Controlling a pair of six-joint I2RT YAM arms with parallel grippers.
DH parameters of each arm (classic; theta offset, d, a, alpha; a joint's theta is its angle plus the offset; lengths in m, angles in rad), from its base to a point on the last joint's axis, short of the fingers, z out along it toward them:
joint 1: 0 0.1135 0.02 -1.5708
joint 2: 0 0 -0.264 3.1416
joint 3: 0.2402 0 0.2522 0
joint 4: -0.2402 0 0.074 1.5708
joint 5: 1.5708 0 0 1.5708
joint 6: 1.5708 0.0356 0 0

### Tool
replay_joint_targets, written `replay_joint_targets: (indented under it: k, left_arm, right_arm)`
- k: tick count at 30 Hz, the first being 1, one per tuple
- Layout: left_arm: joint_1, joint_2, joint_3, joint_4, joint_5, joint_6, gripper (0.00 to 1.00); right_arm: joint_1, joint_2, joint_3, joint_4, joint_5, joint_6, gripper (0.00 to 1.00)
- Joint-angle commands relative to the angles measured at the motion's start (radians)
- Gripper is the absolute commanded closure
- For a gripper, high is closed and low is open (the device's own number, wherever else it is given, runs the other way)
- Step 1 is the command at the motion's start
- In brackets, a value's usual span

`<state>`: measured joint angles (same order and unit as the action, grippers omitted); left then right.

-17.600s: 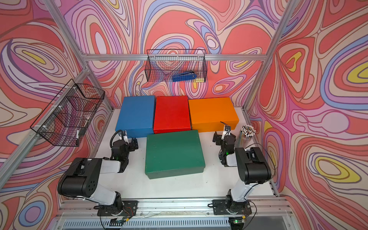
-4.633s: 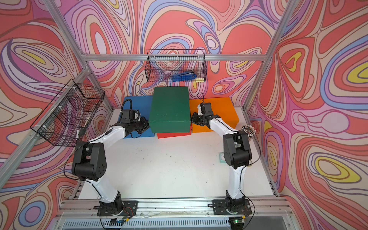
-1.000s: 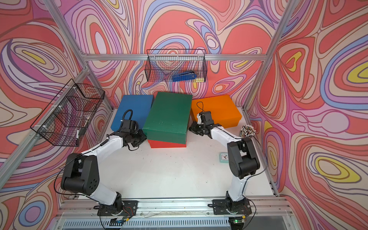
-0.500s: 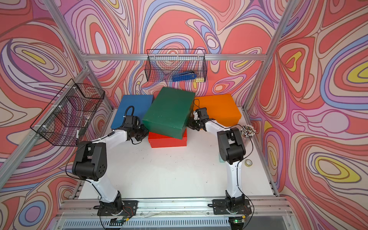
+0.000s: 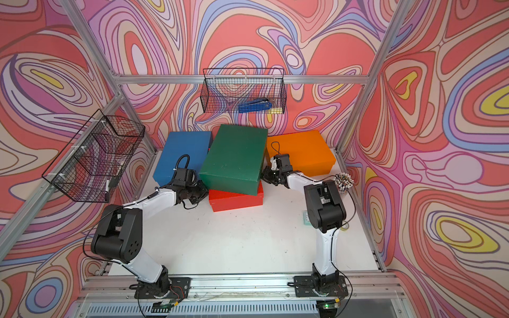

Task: Stack the shoeboxes
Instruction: Move the shoeboxes to the center of the board, then adjust the shoebox.

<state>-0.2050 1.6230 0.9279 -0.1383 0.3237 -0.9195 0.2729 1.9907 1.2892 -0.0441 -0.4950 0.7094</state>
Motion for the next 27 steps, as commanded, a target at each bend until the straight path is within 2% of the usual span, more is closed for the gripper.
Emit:
replay_joint_targets:
  k: [1,10,17,23,27]
  left_arm:
    - [-0.031,-0.073,-0.066,-0.003,0.023,-0.028,0.86]
    - [-0.063,-0.319,-0.247,-0.06,-0.039,-0.041,0.85]
    - [-0.066,-0.515,-0.333,-0.185,-0.108,-0.045,0.85]
    - [-0.062,-0.651,-0.262,-0.388,-0.308,-0.02,0.83]
    - [-0.05,-0.62,-0.12,-0.453,-0.377,0.024,0.84]
  right_arm:
    - [0.043,-0.102,-0.11,0.023,-0.04,0.05,1.0]
    - [0.053,-0.372,-0.349,-0.005,0.026,0.062,1.0]
    - [0.052,-0.468,-0.392,-0.109,0.097,0.029,1.0]
    - [0.047,-0.486,-0.317,-0.261,0.238,-0.04,1.0]
    - [0.023,-0.475,-0.247,-0.303,0.272,-0.072,1.0]
